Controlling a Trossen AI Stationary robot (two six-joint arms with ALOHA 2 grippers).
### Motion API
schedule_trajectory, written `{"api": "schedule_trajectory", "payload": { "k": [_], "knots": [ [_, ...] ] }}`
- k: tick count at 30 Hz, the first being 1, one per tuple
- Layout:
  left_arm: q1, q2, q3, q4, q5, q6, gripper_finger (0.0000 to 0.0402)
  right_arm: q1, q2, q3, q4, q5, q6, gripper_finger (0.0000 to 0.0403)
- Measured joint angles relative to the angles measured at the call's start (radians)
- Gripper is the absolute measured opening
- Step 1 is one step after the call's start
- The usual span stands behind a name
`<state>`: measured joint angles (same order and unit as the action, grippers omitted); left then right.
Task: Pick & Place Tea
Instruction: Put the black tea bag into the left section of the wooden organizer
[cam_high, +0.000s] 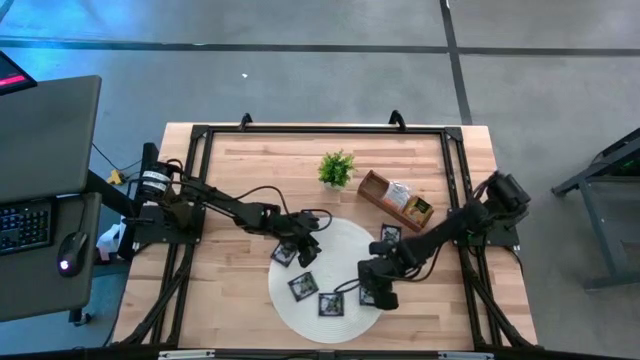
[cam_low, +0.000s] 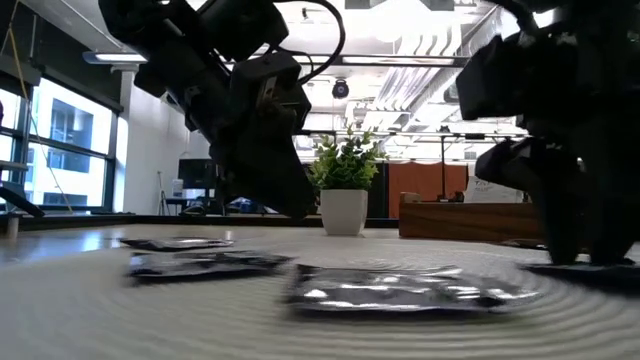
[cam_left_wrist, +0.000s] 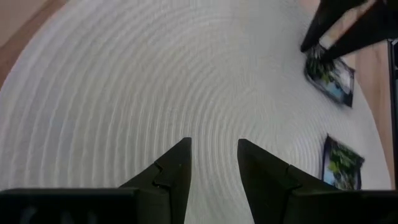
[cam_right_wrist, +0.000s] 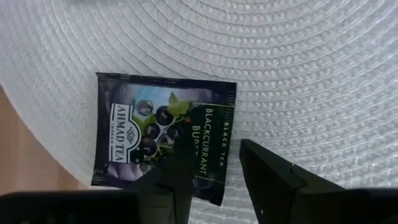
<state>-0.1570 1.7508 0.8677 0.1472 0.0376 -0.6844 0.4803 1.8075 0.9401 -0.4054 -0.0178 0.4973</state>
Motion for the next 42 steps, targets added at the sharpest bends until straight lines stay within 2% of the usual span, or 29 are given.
{"api": "schedule_trajectory", "payload": {
  "k": [4,9,15,17,19,22,26,28,31,35,38,42],
  "knots": [
    [0.0,0.0,0.0,-0.001,-0.002,0.0,0.0129,0.013,0.012,0.002,-0.012,0.039,-0.023,0.0099],
    [0.0,0.0,0.0,0.0,-0.003,0.0,0.0129,0.011,0.002,0.0,-0.023,0.053,-0.034,0.0014],
    [0.0,0.0,0.0,0.0,-0.003,0.0,0.0129,-0.02,-0.093,-0.012,-0.078,0.103,-0.075,0.0023],
    [0.0,0.0,0.0,0.001,-0.003,0.0,0.0129,-0.045,-0.158,-0.013,-0.12,0.193,-0.107,0.001],
    [0.0,0.0,0.0,0.002,-0.004,-0.001,0.0129,-0.077,-0.226,-0.007,-0.186,0.335,-0.133,0.0003],
    [0.0,0.0,0.0,0.009,-0.006,-0.001,0.0129,-0.138,-0.306,-0.01,-0.317,0.575,-0.173,0.0007],
    [0.0,0.0,0.0,0.012,-0.008,-0.001,0.0129,-0.242,-0.378,-0.006,-0.35,0.919,-0.326,0.0003],
    [0.0,0.0,0.0,0.009,-0.021,-0.001,0.0129,-0.313,-0.388,-0.007,-0.341,0.993,-0.41,0.0004],
    [0.0,0.0,0.0,0.008,-0.026,-0.001,0.0129,-0.427,-0.39,-0.007,-0.329,0.934,-0.472,0.0002],
    [0.0,0.0,0.0,0.008,-0.026,-0.001,0.0129,-0.548,-0.378,-0.008,-0.324,0.807,-0.466,0.0003],
    [0.0,0.0,0.0,0.007,-0.026,0.0,0.0129,-0.593,-0.377,-0.008,-0.309,0.717,-0.454,0.0002],
    [0.0,0.0,0.0,0.008,-0.026,0.004,0.0129,-0.616,-0.377,-0.008,-0.263,0.665,-0.456,0.0001]
  ]
}}
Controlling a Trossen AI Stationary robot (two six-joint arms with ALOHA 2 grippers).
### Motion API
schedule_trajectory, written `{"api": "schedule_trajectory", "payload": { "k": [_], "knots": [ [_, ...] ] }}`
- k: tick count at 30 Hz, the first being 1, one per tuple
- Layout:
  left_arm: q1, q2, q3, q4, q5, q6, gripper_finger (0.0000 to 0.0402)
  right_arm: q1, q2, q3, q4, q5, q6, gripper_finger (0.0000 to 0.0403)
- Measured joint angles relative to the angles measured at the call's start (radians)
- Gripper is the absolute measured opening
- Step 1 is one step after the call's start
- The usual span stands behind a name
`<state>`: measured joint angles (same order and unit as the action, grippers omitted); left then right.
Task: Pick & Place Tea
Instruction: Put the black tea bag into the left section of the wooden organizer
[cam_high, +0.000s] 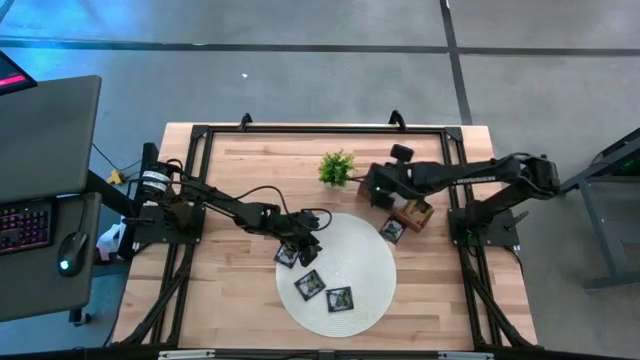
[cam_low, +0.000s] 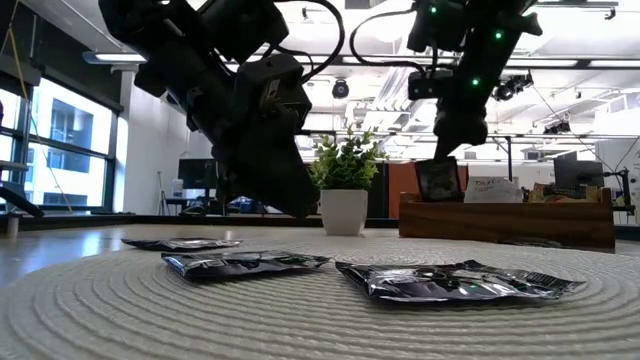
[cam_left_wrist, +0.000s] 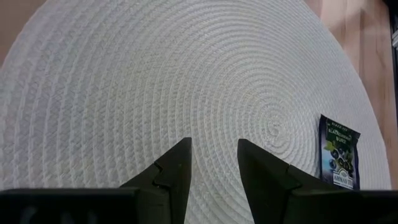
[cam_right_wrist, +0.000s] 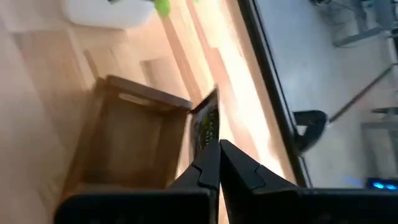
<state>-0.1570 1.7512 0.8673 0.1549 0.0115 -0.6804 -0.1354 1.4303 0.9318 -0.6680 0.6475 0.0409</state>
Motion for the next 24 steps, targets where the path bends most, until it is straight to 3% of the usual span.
{"api": "schedule_trajectory", "payload": {
  "k": [5,11,19,24],
  "knots": [
    [0.0,0.0,0.0,0.0,-0.001,0.003,0.0129,-0.018,0.0,0.0,0.042,-0.076,0.012,0.0001],
    [0.0,0.0,0.0,0.0,-0.001,0.003,0.0129,-0.022,-0.01,0.001,0.032,-0.079,0.073,0.0001],
    [0.0,0.0,0.0,-0.001,-0.001,0.003,0.0129,-0.021,-0.087,0.002,-0.039,0.01,0.19,0.0],
    [0.0,0.0,-0.001,0.0,-0.001,0.003,0.0129,-0.021,-0.12,0.002,-0.031,-0.097,0.245,0.0]
  ]
}}
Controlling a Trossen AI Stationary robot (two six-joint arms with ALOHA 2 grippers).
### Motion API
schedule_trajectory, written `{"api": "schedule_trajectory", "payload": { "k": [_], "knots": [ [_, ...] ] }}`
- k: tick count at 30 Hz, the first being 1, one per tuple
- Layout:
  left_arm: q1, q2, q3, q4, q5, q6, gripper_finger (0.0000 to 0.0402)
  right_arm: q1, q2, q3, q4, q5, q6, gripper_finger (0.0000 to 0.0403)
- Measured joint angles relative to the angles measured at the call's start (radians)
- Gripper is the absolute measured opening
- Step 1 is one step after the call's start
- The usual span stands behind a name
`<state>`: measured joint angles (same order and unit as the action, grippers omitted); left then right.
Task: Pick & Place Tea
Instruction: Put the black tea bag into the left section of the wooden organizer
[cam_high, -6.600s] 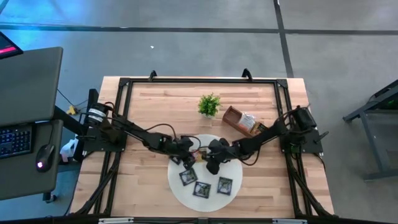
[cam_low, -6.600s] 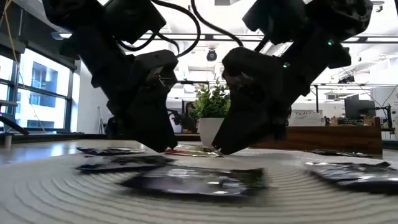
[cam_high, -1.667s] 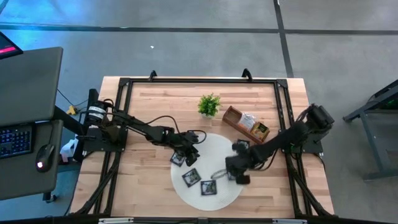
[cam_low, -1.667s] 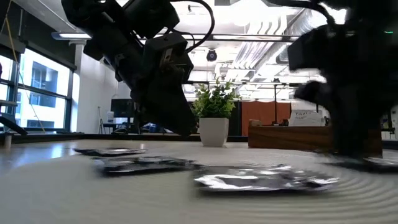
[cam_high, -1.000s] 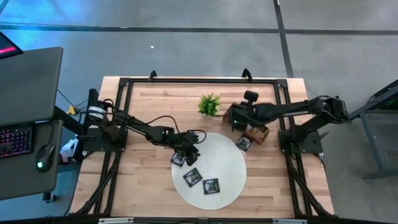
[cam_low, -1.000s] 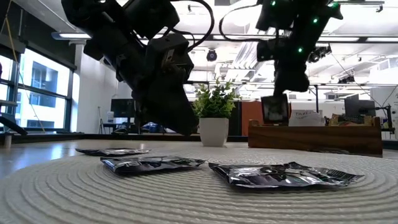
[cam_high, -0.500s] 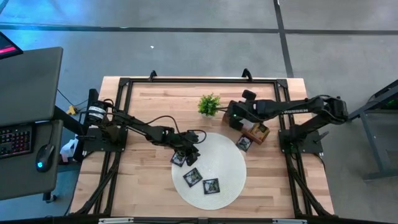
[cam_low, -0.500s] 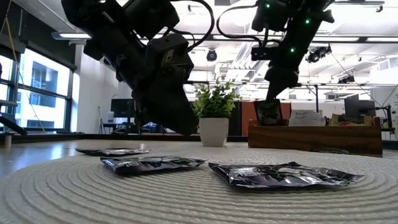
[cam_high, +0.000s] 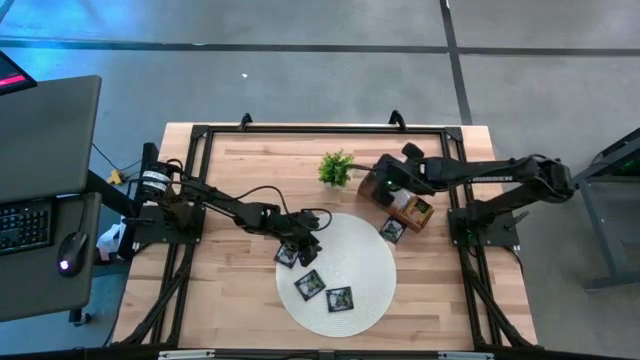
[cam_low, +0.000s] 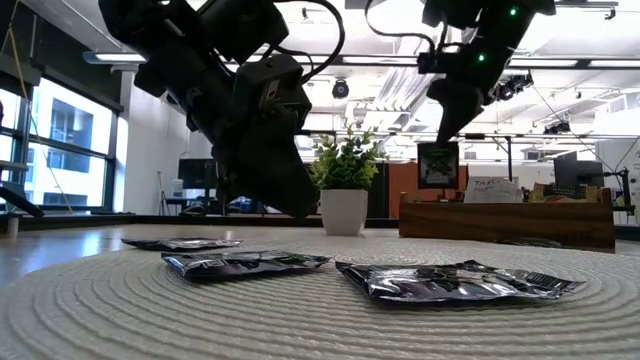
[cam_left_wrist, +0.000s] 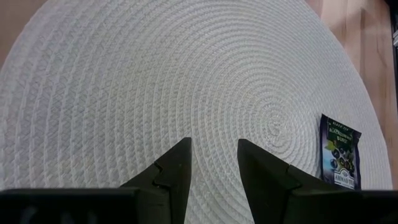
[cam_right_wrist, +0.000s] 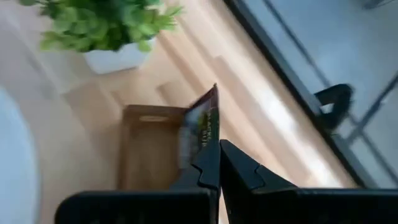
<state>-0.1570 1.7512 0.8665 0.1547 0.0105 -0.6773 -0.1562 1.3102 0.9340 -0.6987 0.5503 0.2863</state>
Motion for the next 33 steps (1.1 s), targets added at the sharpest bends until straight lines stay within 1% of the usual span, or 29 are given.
{"api": "schedule_trajectory", "payload": {
  "k": [6,11,18,21,26,31,33],
  "knots": [
    [0.0,0.0,0.0,0.0,0.0,0.0,0.0129,-0.001,0.03,0.0,-0.004,-0.049,0.053,0.0],
    [0.0,0.0,0.0,0.0,0.0,0.0,0.0129,0.0,0.091,0.0,-0.007,-0.004,0.048,0.0],
    [0.0,0.0,0.0,0.0,0.0,0.005,0.0129,-0.001,0.144,0.0,-0.007,0.006,0.044,0.0],
    [0.0,0.0,0.0,0.0,0.0,0.018,0.0129,-0.001,0.145,0.0,-0.006,-0.007,0.009,0.0005],
    [0.0,0.0,0.0,0.0,0.0,0.019,0.0129,-0.001,0.144,0.0,-0.003,-0.014,-0.014,0.0036],
    [0.0,0.0,0.0,0.0,0.0,0.018,0.0129,0.006,0.141,0.003,-0.003,0.026,-0.077,0.0081],
    [0.0,0.0,0.0,0.001,0.0,0.018,0.0129,0.023,0.141,0.026,-0.014,0.027,-0.088,0.0095]
  ]
}}
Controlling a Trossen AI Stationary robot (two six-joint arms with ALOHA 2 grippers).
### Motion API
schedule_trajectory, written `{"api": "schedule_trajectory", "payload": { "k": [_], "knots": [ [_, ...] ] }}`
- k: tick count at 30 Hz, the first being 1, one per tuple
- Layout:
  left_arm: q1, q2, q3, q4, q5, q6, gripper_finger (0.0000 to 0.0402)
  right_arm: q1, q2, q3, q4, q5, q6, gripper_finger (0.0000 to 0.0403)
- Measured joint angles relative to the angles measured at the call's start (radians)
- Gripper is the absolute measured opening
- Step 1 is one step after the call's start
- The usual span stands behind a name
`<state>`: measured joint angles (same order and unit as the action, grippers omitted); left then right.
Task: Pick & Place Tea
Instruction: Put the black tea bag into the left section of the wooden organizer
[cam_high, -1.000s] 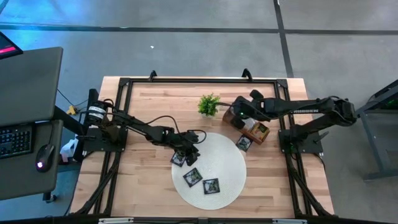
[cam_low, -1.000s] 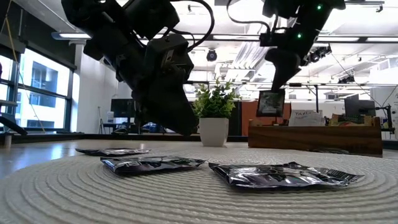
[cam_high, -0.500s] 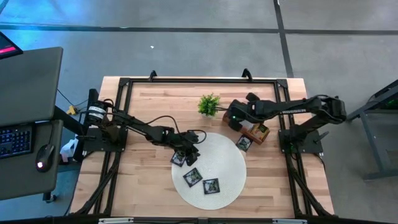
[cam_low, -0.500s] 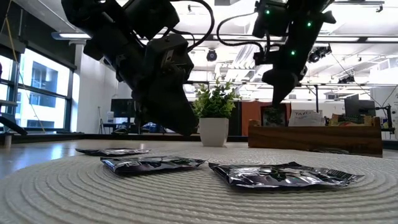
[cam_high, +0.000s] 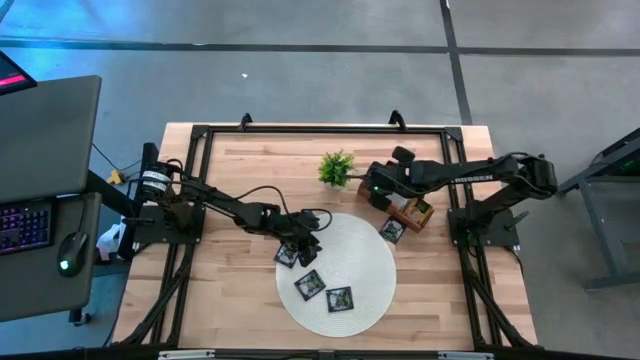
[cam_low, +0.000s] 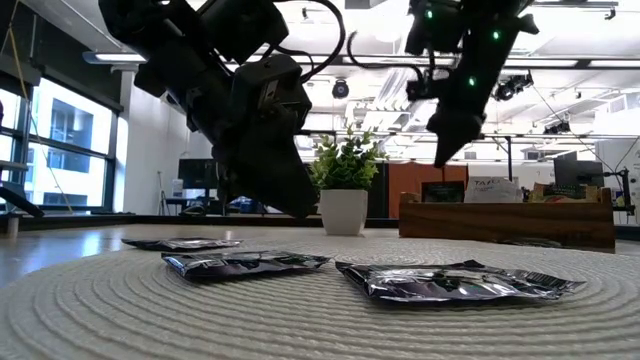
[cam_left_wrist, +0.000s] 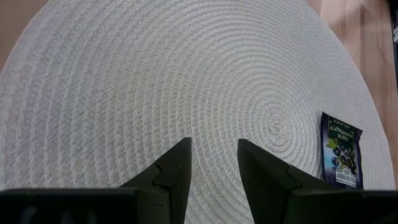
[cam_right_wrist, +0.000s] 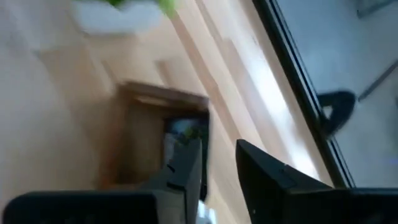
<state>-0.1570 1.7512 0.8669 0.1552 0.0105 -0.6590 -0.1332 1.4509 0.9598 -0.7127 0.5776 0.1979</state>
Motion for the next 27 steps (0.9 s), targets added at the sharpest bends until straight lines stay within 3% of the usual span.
{"api": "schedule_trajectory", "payload": {
  "k": [6,10,15,21,27],
  "knots": [
    [0.0,0.0,0.0,0.001,0.0,0.0,0.0129,0.129,-0.002,0.097,-0.016,-0.124,-0.083,0.0109],
    [0.0,0.0,0.0,0.001,0.0,0.0,0.0129,0.243,-0.003,0.119,-0.014,-0.209,-0.011,0.011],
    [0.0,0.0,0.0,0.003,-0.001,0.0,0.0129,0.35,-0.002,0.024,-0.022,-0.251,0.116,0.0111],
    [0.0,0.0,0.0,0.003,-0.002,0.0,0.0129,0.372,0.003,-0.103,-0.021,-0.355,0.135,0.0116],
    [0.0,0.0,0.0,0.006,-0.003,0.0,0.0129,0.369,0.004,-0.199,0.047,-0.414,-0.083,0.0154]
  ]
}}
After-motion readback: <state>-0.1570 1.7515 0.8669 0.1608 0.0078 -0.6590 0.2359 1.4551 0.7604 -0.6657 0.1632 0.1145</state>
